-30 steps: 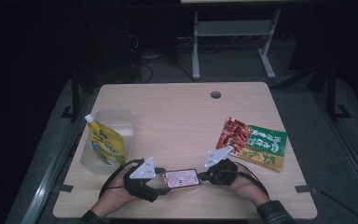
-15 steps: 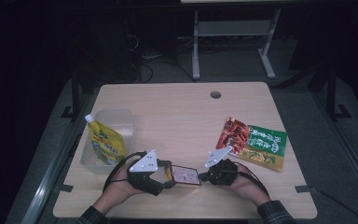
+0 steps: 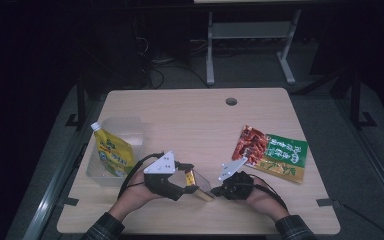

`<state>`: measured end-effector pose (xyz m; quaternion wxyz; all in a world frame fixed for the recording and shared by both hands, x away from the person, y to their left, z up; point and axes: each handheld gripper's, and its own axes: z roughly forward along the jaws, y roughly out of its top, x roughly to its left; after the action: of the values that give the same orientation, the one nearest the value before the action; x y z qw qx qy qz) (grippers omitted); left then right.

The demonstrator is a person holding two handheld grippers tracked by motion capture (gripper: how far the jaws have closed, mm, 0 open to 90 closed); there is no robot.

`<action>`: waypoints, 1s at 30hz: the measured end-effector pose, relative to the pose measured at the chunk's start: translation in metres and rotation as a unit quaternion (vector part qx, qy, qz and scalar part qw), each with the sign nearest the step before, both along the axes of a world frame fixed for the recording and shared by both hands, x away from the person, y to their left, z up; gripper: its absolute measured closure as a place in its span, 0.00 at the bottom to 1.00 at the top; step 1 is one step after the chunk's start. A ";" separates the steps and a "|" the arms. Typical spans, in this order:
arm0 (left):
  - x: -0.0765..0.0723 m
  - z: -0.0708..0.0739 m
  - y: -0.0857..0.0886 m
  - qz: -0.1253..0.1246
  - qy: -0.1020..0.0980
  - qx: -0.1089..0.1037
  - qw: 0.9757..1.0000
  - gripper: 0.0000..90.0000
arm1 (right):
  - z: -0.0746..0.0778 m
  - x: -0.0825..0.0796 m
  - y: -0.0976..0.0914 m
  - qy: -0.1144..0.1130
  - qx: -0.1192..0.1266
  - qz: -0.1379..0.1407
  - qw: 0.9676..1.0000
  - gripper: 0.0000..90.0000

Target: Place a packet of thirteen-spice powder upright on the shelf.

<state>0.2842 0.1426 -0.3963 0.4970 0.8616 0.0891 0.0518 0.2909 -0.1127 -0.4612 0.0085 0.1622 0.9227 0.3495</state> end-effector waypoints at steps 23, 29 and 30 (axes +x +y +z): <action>0.008 0.001 -0.027 -0.011 0.005 -0.022 1.000 0.34 | -0.002 -0.001 0.004 0.011 0.006 0.013 1.000 1.00; 0.009 0.001 -0.027 -0.008 0.010 -0.026 1.000 0.31 | -0.001 -0.001 0.003 0.008 0.009 0.012 1.000 1.00; 0.009 0.002 -0.027 -0.006 0.011 -0.026 1.000 0.29 | -0.001 -0.001 0.002 0.010 0.009 0.010 1.000 1.00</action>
<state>0.2931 0.1155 -0.3946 0.5184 0.8495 0.0907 0.0371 0.2897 -0.1104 -0.4622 -0.0052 0.1566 0.9212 0.3562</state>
